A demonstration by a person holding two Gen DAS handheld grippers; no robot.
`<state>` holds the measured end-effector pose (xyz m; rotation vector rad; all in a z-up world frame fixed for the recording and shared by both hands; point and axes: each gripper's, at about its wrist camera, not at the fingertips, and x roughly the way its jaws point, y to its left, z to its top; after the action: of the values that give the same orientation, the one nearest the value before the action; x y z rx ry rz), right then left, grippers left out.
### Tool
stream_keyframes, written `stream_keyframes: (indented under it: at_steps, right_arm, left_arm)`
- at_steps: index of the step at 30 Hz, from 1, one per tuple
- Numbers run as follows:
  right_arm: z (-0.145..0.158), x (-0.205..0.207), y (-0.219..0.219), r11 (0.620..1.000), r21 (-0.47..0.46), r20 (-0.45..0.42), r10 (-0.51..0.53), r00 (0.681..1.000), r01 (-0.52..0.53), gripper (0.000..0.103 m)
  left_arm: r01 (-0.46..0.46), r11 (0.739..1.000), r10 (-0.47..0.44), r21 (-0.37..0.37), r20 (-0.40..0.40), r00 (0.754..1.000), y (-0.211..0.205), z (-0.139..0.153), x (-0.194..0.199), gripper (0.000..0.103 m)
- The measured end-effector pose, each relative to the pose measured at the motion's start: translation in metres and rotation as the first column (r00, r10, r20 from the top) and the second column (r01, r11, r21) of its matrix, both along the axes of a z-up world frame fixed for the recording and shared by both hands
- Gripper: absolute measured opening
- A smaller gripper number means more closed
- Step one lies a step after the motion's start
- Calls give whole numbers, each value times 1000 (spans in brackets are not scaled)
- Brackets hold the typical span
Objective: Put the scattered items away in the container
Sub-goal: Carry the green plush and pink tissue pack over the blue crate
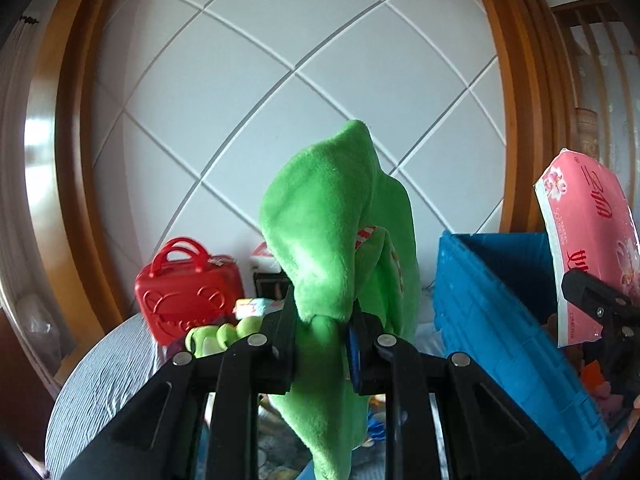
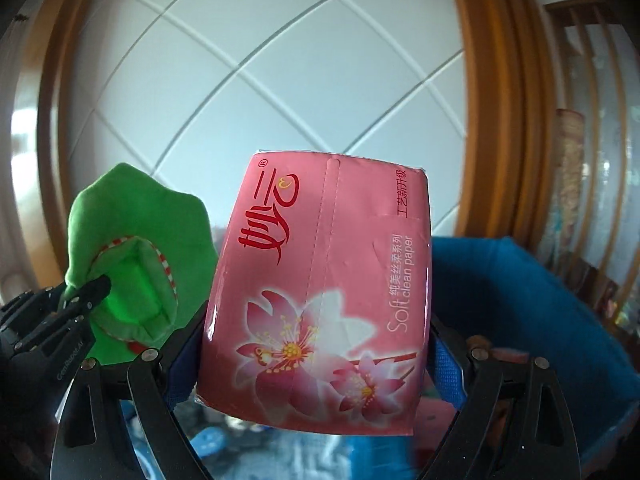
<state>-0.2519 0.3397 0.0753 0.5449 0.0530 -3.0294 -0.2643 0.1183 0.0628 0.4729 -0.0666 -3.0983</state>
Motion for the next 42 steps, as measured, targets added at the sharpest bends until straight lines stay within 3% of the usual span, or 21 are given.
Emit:
stream_keyframes:
  at_steps: [5, 9, 12, 16, 18, 23, 27, 32, 35, 42]
  right_arm:
    - [19, 10, 85, 992, 43, -26, -117, 993, 118, 94]
    - [22, 3, 160, 987, 80, 1, -143, 990, 143, 94]
    - [20, -17, 209, 987, 96, 49, -132, 990, 127, 94]
    - [4, -62, 266, 990, 114, 151, -103, 983, 86, 94]
    - [-5, -84, 286, 989, 125, 194, -99, 976, 75, 94]
    - [-41, -148, 314, 989, 141, 302, -93, 949, 52, 94]
    - [-72, -202, 318, 988, 151, 375, -81, 923, 26, 94]
    - [-110, -257, 318, 987, 157, 461, -98, 882, 27, 94]
    - [-129, -284, 318, 984, 178, 492, -104, 864, 17, 94]
    - [-172, -324, 296, 963, 262, 508, -82, 857, -63, 94]
  left_arm:
    - [115, 993, -114, 13, -61, 992, 85, 32, -2, 20]
    - [174, 984, -172, 33, -65, 983, 170, 48, -11, 20]
    - [214, 975, -214, 54, -1, 977, 233, 54, -33, 20]
    - [204, 976, -214, 72, 183, 960, 302, 44, -78, 20]
    - [180, 983, -182, 34, 270, 945, 328, 30, -102, 20]
    - [142, 989, -106, -46, 456, 884, 376, -20, -168, 20]
    - [129, 986, -59, -108, 498, 865, 401, -47, -216, 20]
    - [77, 996, -32, -47, 609, 793, 404, -89, -276, 20]
    - [64, 996, -4, -68, 651, 759, 410, -119, -296, 19]
    - [54, 991, 49, -121, 713, 699, 408, -175, -321, 20]
